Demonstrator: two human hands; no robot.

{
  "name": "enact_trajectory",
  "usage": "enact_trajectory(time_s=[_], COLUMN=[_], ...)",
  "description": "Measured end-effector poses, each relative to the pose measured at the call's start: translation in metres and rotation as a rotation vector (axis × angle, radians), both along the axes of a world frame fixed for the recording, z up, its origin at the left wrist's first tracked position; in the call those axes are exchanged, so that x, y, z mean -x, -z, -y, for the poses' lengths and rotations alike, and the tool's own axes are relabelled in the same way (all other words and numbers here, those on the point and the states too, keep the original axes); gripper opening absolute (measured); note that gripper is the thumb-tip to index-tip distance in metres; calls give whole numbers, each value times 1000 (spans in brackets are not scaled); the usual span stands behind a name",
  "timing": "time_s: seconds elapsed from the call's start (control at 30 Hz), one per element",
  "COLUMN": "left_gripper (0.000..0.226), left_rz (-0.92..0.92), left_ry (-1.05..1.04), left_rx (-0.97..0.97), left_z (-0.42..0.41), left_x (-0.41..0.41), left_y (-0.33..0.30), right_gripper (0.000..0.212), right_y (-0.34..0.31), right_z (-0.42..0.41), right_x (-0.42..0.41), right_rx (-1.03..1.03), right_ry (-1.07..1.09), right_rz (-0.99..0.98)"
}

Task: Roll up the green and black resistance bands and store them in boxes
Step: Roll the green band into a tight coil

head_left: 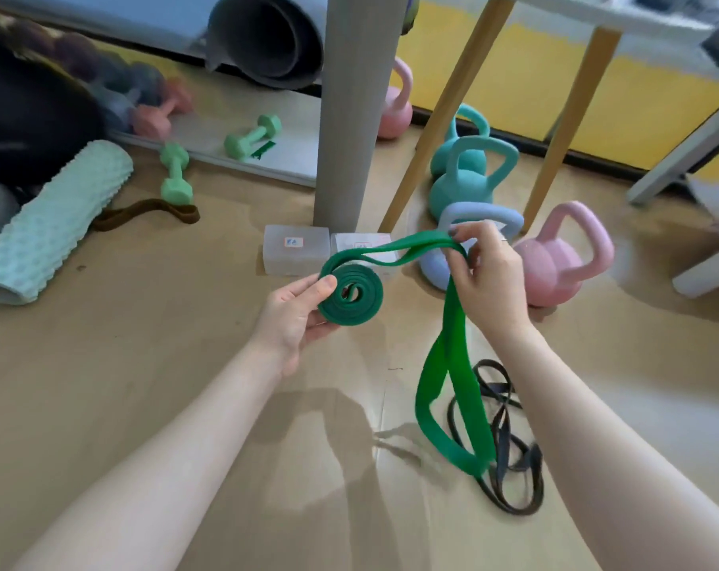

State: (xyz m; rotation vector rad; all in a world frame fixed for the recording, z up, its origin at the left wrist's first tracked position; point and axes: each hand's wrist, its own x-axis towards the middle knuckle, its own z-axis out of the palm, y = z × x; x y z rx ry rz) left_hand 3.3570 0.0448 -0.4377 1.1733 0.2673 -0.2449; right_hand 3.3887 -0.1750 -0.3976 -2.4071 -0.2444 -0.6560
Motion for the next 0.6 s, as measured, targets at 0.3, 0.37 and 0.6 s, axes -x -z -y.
enact_trajectory(time_s=[0.3,0.37,0.6], left_gripper=[12,13,21], left_rz=[-87,-81,-50], left_ry=[-46,-25,95], left_rx=[-279,-327,-447], left_z=[-61,-69,-89], left_x=[44,47,53], left_y=[63,72,114], right_gripper=[20,27,44], right_y=[152,163,151], right_z=[-59,-73,-100], right_x=[48,52,33], right_rx=[269,325,-249], right_ry=[-199,-263,-472], right_rz=[-721,-840,-933])
